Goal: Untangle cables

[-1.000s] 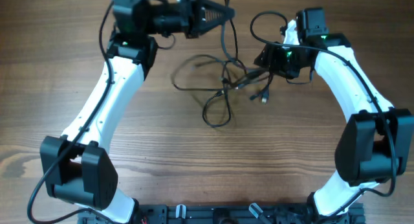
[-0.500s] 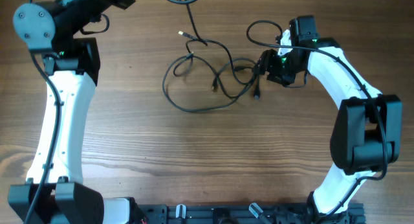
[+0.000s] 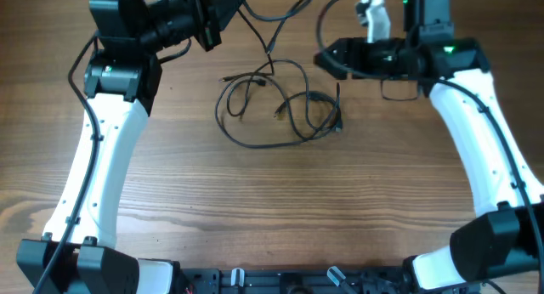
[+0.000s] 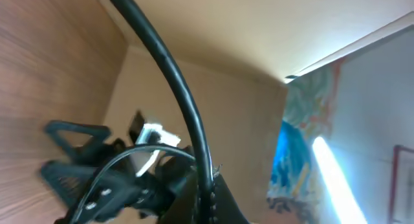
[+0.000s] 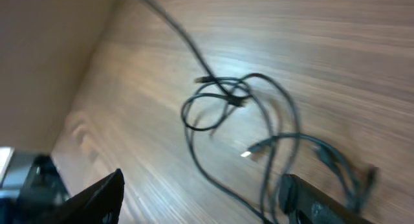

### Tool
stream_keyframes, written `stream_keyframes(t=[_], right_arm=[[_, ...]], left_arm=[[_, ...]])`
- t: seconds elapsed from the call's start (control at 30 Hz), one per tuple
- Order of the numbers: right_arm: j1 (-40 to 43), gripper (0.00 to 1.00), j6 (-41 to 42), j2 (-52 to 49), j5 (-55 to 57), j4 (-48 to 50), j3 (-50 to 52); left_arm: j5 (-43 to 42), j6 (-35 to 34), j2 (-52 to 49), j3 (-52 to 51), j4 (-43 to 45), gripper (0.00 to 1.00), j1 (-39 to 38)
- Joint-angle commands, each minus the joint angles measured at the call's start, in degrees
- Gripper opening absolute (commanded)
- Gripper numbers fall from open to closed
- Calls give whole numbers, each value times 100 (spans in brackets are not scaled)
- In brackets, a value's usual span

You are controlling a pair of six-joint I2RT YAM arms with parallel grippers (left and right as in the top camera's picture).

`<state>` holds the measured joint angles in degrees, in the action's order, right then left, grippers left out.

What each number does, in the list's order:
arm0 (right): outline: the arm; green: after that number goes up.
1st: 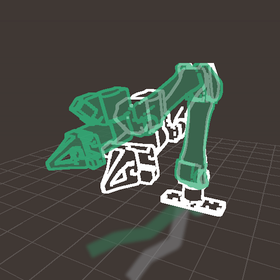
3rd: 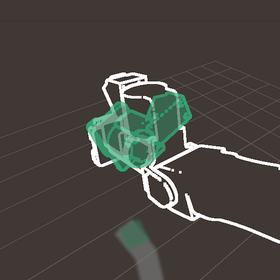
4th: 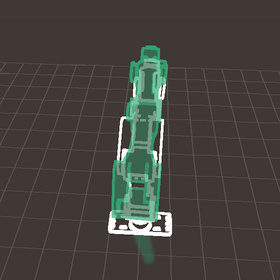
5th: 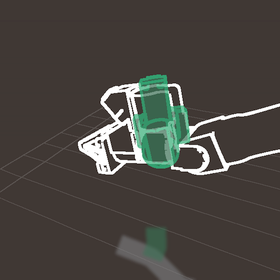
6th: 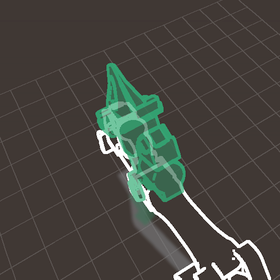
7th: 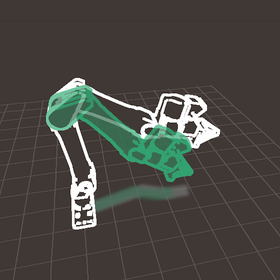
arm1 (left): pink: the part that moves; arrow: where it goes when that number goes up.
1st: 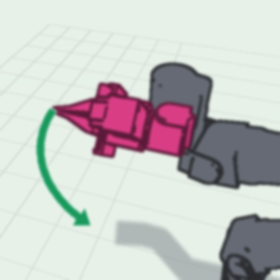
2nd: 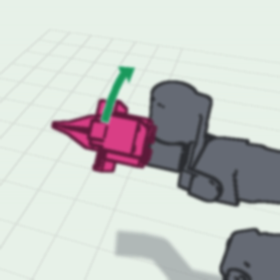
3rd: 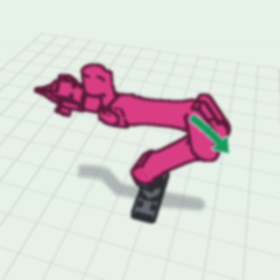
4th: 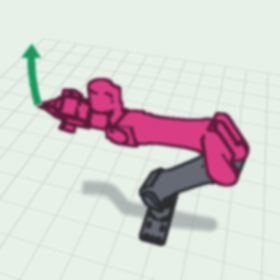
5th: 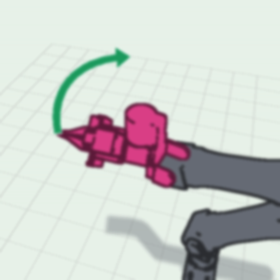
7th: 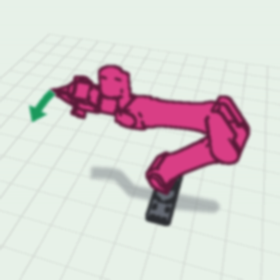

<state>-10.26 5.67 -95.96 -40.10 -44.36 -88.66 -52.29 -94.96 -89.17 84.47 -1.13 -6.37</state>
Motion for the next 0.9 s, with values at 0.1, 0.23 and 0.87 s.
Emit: stream_keyframes(t=[0.1,0.23,0.87], right_arm=[[-669,79,-243,-223,11,1027,-4],[-796,79,-243,-389,310,1543,7],[-1200,4,1360,-1707,1248,2201,7]], left_arm=[[-472,-2378,68,39,1075,4,-28],[-533,-3005,79,42,1947,4,-28],[-151,-1873,129,39,1613,4,-52]])
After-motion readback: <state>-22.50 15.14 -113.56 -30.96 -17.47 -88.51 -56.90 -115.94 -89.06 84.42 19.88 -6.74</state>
